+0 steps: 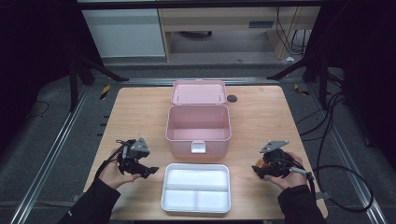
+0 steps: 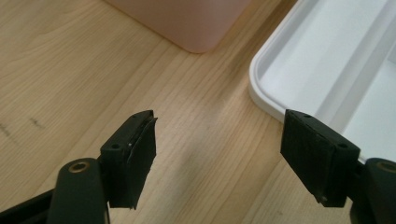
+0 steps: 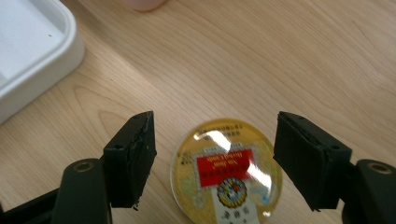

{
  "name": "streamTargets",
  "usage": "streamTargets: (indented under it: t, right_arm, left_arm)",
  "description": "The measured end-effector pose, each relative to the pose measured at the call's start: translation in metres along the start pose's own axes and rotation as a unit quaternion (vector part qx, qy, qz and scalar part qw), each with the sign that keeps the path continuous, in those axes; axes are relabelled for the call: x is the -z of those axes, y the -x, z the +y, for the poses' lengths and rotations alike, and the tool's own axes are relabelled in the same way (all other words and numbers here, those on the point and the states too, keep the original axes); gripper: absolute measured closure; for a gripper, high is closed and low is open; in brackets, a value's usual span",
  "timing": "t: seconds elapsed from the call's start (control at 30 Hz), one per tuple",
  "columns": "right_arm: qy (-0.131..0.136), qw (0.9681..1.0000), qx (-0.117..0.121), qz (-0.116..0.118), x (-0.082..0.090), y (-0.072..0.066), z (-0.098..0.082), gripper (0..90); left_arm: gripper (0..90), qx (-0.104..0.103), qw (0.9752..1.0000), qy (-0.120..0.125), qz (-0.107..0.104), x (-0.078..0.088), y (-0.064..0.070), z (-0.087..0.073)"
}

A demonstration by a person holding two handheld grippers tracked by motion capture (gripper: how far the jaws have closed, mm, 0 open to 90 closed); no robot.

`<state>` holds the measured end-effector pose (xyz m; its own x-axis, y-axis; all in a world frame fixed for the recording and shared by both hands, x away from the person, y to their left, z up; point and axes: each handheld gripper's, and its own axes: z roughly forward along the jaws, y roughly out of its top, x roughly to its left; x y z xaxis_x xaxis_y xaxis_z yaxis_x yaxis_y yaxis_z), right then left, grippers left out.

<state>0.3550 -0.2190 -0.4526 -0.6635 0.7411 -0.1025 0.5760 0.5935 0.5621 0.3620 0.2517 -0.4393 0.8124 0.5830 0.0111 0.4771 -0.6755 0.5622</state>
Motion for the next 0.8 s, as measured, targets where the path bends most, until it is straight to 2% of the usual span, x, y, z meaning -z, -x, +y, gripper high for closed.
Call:
streamTargets:
  t: [0.17, 0.23, 0.33, 0.5, 0.7, 0.8]
  right_arm:
    - [-0.017, 0.9997, -0.017, -0.003, -0.001, 0.008, -0.009, 26.2]
    - [-0.027, 0.9994, -0.022, -0.004, -0.001, 0.011, -0.012, 26.0]
    - [-0.034, 0.9992, -0.023, 0.001, -0.003, 0.011, -0.014, 23.8]
    - [-0.052, 0.9982, -0.030, 0.005, -0.006, 0.012, -0.016, 23.0]
    - [-0.073, 0.9968, -0.030, 0.012, -0.014, 0.013, -0.014, 17.2]
    - [-0.084, 0.9957, -0.037, 0.010, -0.018, 0.014, -0.015, 17.1]
  left_arm:
    - [26.4, 0.011, 0.9999, -0.002, 0.012, 0.000, -0.005, -0.005]
    - [26.5, 0.013, 0.9999, -0.005, 0.008, -0.002, -0.007, -0.007]
    - [26.6, 0.017, 0.9997, -0.008, 0.014, -0.004, -0.011, -0.007]
    - [26.6, 0.012, 0.9997, -0.009, 0.018, -0.003, -0.012, -0.008]
    - [27.3, 0.021, 0.9995, -0.011, 0.021, -0.004, -0.015, -0.011]
    - [27.4, 0.015, 0.9996, -0.014, 0.019, -0.006, -0.014, -0.009]
